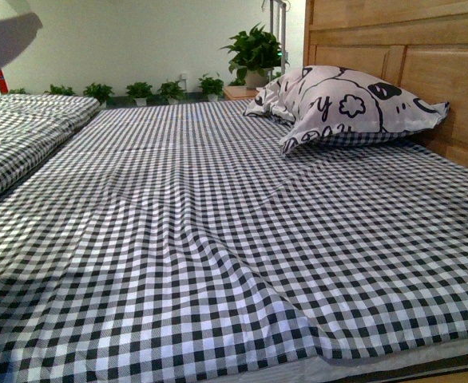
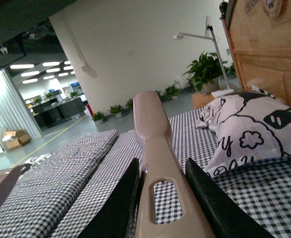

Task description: Clean up trash

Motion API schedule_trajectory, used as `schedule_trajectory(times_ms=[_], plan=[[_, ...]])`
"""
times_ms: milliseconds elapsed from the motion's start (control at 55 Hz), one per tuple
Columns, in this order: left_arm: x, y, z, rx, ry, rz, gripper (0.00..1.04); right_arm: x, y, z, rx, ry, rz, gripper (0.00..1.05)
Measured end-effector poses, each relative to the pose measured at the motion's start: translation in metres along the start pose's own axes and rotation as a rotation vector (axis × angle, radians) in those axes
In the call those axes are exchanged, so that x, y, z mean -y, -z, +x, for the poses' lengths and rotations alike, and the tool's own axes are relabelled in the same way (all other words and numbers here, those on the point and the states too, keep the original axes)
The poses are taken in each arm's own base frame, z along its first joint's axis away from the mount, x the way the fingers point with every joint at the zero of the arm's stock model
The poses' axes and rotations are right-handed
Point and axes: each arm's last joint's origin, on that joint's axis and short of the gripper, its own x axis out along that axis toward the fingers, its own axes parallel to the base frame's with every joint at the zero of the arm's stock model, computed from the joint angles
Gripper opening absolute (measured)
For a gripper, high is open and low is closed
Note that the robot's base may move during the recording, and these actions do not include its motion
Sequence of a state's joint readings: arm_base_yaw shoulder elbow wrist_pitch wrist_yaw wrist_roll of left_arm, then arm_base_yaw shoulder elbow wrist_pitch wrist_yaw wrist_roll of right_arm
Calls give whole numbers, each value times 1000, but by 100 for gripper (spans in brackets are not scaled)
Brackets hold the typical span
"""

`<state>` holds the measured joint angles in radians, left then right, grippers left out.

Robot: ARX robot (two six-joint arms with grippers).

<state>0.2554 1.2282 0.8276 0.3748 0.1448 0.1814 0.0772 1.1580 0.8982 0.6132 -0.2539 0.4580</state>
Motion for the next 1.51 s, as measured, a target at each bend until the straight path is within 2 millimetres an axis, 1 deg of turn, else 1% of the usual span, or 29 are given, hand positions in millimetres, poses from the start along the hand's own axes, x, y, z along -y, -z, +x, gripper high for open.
schedule_trajectory(times_ms=[91,145,164,236,345,491,690,945,1508], plan=[[8,-21,-20,54,-12,2,29,1,-12,-16,23,1,5,23],[15,-34,-37,84,4,2,29,2,-21,-30,40,2,10,23],[17,-37,-40,85,7,-3,29,2,-23,-32,42,4,11,23],[21,-41,-53,100,8,-5,29,2,-31,-45,59,0,14,23],[25,-42,-68,103,-1,-13,29,1,-43,-64,84,-10,15,23],[29,-42,-81,108,-11,-23,29,-1,-51,-76,102,-15,13,23],[33,-44,-88,115,6,-27,29,1,-50,-78,94,-9,32,23],[35,-42,-87,106,11,-27,29,-1,-45,-76,70,1,48,23],[34,-42,-88,106,11,-27,29,-1,-45,-76,71,2,38,23]])
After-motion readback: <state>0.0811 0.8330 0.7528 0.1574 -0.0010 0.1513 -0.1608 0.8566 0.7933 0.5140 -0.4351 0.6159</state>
